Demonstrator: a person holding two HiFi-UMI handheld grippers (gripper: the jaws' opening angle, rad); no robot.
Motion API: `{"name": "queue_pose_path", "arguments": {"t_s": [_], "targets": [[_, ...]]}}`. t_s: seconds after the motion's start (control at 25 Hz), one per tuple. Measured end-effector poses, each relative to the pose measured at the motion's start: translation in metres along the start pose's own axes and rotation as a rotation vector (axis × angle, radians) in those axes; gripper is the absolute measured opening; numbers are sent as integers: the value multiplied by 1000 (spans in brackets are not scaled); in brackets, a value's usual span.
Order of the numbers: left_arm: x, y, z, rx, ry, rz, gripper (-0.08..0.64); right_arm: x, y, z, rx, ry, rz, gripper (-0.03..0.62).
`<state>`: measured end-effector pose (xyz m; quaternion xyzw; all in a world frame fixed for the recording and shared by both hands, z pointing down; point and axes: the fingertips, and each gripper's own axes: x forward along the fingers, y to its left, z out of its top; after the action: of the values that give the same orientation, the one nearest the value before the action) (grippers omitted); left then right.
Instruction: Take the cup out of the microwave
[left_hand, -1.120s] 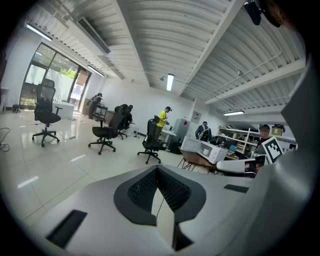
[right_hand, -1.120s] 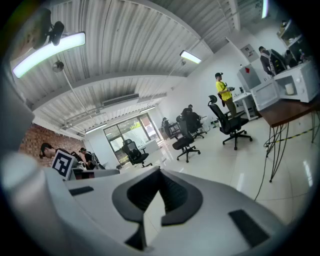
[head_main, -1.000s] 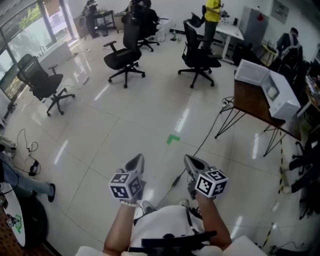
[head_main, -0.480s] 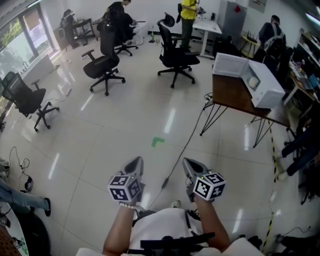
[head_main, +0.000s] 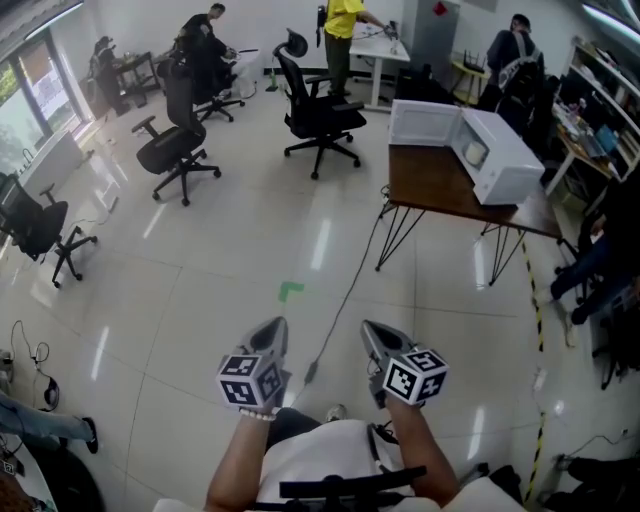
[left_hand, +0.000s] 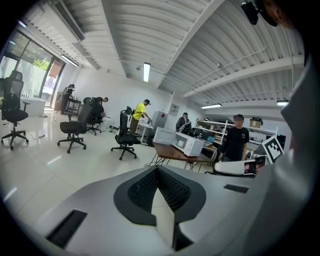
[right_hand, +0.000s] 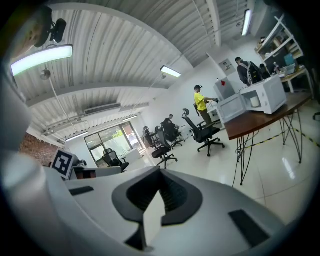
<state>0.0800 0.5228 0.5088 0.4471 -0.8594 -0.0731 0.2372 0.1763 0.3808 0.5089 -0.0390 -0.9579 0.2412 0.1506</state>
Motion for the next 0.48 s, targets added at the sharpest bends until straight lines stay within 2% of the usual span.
{"name": "queue_pose_path", "arguments": {"t_s": [0.48], "targets": [[63, -49, 1, 49, 49, -93, 3, -25, -57, 16, 46, -45, -83, 8]]}}
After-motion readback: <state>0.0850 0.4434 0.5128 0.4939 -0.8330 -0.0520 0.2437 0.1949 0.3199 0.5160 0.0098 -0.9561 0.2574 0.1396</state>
